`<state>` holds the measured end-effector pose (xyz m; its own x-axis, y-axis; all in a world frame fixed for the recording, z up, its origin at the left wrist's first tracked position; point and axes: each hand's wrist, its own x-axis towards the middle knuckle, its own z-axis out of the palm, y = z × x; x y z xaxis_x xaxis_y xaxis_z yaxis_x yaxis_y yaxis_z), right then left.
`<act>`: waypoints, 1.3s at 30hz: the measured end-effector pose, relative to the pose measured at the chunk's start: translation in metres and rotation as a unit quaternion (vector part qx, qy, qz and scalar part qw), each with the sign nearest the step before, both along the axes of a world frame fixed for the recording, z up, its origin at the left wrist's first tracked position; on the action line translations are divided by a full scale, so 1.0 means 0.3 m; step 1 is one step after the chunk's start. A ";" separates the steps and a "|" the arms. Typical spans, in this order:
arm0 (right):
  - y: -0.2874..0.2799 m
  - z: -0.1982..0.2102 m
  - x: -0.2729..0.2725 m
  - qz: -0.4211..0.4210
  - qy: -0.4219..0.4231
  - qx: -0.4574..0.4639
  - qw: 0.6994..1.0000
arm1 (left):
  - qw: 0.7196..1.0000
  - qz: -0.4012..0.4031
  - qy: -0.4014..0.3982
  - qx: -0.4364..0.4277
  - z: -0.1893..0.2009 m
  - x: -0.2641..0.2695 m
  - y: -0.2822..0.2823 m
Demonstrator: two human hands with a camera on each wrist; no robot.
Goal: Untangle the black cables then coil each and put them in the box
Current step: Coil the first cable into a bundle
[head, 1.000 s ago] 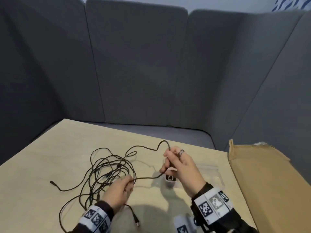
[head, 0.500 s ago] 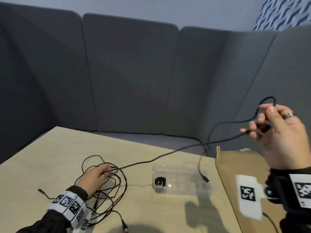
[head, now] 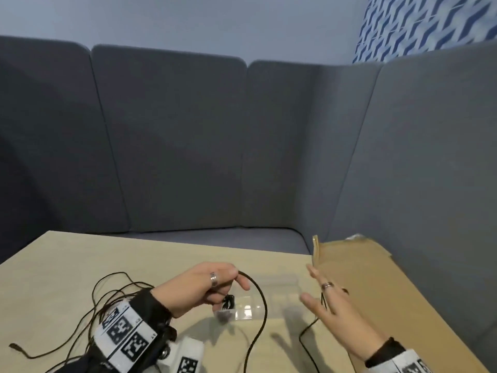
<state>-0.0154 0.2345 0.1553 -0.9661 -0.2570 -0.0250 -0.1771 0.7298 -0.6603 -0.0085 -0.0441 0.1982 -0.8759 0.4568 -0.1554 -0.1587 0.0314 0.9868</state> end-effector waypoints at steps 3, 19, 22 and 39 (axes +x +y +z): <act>-0.138 0.007 0.047 0.129 -0.138 -0.217 0.958 | 0.989 -0.021 -0.068 0.133 0.035 0.012 0.124; 0.024 -0.012 0.129 0.134 -0.136 -0.259 0.947 | 0.893 0.152 0.335 -0.260 -0.115 -0.054 0.269; 0.116 0.019 0.077 0.144 0.211 0.030 0.966 | 0.875 0.054 0.270 -0.397 -0.137 -0.037 0.301; 0.068 -0.071 0.131 0.245 -0.046 -0.013 0.968 | 0.900 0.177 0.314 -0.244 -0.130 -0.019 0.310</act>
